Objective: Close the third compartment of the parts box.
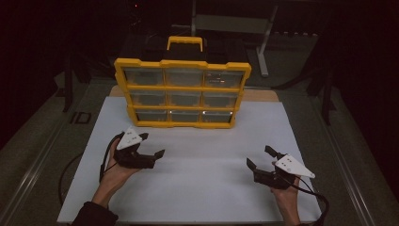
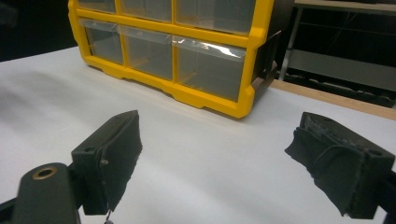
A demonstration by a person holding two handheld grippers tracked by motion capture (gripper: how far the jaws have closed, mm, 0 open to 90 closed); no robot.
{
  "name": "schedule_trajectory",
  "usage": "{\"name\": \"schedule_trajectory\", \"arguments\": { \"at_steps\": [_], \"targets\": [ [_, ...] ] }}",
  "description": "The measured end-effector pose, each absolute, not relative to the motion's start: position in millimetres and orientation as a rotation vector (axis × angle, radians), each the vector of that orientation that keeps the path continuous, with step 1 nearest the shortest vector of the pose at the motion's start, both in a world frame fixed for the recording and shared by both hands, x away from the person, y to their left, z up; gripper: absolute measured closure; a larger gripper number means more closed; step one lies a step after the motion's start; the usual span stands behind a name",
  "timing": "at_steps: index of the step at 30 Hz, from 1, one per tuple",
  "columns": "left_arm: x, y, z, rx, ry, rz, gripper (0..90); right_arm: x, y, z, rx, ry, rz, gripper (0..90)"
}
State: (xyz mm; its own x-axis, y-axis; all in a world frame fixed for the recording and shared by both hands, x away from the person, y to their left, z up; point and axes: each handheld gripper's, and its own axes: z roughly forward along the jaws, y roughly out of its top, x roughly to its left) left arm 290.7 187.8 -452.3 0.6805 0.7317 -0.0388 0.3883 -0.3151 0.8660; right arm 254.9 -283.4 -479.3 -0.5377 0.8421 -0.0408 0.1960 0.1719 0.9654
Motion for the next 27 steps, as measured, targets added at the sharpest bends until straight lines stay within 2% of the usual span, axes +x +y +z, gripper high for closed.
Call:
{"name": "schedule_trajectory", "arguments": {
  "at_steps": [7,14,27],
  "targets": [
    [268,217,-476,1.883,0.919,0.465,0.6,255,-281,-482,0.979,1.865,1.383,13.1],
    [258,236,-483,1.765,0.951,0.524,0.3,258,-278,-489,0.988,1.9,1.366,10.9],
    [253,246,-483,1.688,0.991,0.592,0.2,257,-274,-492,0.927,1.894,1.385,10.4]
  ]
}}
